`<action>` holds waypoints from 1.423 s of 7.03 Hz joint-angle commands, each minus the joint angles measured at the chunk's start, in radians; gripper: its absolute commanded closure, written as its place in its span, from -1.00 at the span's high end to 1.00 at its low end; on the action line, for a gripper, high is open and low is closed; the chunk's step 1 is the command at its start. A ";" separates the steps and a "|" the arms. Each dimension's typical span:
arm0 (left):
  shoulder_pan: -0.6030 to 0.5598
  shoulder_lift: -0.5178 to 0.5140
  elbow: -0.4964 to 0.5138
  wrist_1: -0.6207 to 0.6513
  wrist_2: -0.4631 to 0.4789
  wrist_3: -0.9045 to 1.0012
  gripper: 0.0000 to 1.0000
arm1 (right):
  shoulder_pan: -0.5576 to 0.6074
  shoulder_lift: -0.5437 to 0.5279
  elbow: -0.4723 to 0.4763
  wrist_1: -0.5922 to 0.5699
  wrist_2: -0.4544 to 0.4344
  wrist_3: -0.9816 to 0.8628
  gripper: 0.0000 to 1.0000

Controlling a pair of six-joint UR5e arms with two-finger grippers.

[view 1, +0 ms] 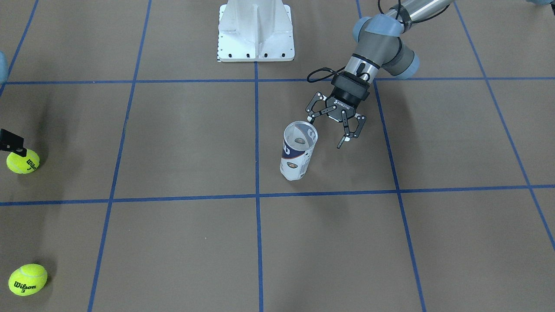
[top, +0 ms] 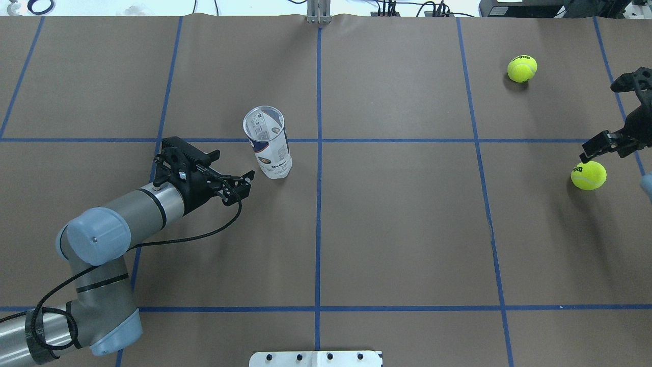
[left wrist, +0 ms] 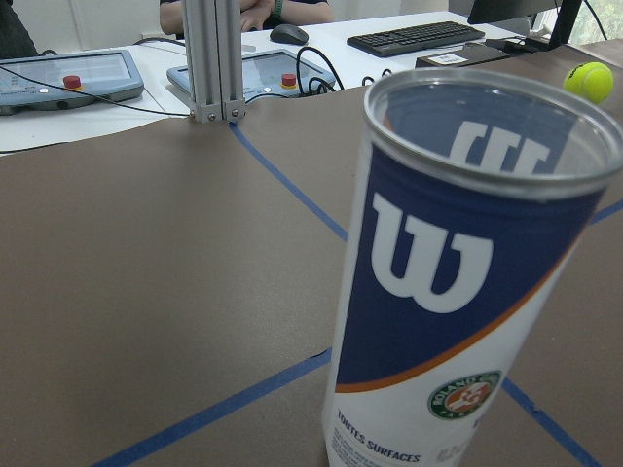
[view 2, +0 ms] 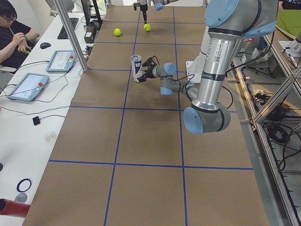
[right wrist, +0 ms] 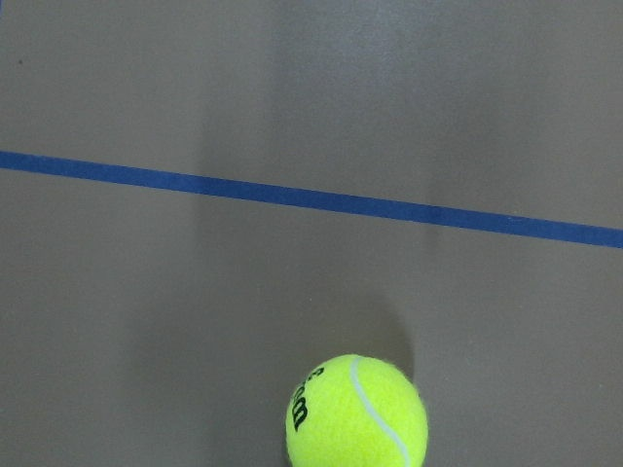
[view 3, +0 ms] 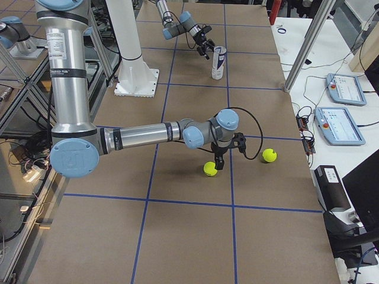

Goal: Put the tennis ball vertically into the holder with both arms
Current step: 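Grip the can with the left gripper while the right descends onto a ball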

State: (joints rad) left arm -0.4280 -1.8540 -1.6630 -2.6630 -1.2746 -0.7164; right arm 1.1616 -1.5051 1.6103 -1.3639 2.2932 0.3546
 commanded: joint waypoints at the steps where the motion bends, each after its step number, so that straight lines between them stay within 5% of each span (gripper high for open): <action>1: 0.000 -0.002 0.014 0.000 0.000 0.000 0.98 | -0.026 0.009 -0.042 0.006 -0.020 -0.014 1.00; 9: 0.000 -0.004 0.019 0.000 0.000 0.002 0.98 | -0.069 0.039 -0.122 0.002 -0.023 -0.037 0.97; 10: 0.000 -0.002 0.026 -0.002 0.001 0.002 0.98 | -0.068 0.039 -0.122 0.000 -0.018 -0.037 0.85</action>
State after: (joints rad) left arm -0.4280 -1.8574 -1.6430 -2.6632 -1.2749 -0.7149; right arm 1.0939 -1.4658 1.4888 -1.3630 2.2709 0.3176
